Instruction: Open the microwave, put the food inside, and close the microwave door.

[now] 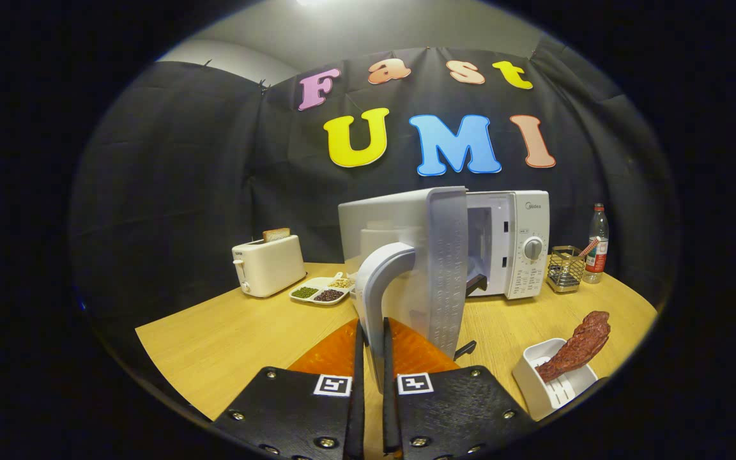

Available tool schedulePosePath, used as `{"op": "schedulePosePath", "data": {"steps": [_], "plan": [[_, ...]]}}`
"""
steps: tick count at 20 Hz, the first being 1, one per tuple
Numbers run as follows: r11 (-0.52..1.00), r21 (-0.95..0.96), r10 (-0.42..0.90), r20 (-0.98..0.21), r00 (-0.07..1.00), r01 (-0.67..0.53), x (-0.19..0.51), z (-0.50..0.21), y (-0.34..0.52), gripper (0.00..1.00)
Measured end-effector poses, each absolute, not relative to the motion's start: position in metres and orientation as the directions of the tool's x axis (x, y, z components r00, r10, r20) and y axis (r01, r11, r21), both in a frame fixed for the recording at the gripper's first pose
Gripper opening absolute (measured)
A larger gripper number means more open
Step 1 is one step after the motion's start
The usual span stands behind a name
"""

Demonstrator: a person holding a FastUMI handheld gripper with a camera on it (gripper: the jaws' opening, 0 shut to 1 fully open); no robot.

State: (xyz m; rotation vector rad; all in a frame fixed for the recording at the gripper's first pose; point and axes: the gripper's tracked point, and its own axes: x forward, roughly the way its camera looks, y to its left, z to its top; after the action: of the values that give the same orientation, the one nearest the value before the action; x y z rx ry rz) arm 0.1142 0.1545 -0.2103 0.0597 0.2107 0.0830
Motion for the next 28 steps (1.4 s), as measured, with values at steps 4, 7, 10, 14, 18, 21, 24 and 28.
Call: {"op": "schedulePosePath", "data": {"steps": [4,7,10,14,18,21,24,28], "plan": [[0.999,0.039,0.037,-0.187,0.982,-0.031,0.108,-0.211,0.2,0.12],[1.0,0.017,0.002,-0.172,0.985,0.001,0.106,-0.212,0.222,0.11],[0.999,0.045,-0.023,-0.17,0.985,0.031,0.101,-0.216,0.238,0.12],[0.995,0.071,0.075,-0.169,0.983,-0.064,0.084,-0.212,0.27,0.11],[0.973,0.094,0.223,-0.164,0.961,-0.21,0.061,-0.193,0.274,0.31],[0.964,0.055,0.264,-0.151,0.953,-0.259,0.051,-0.177,0.244,0.64],[0.963,0.034,0.27,-0.15,0.951,-0.268,0.05,-0.169,0.203,0.83],[0.974,0.053,0.227,-0.158,0.961,-0.221,0.054,-0.161,0.124,0.96]]}}
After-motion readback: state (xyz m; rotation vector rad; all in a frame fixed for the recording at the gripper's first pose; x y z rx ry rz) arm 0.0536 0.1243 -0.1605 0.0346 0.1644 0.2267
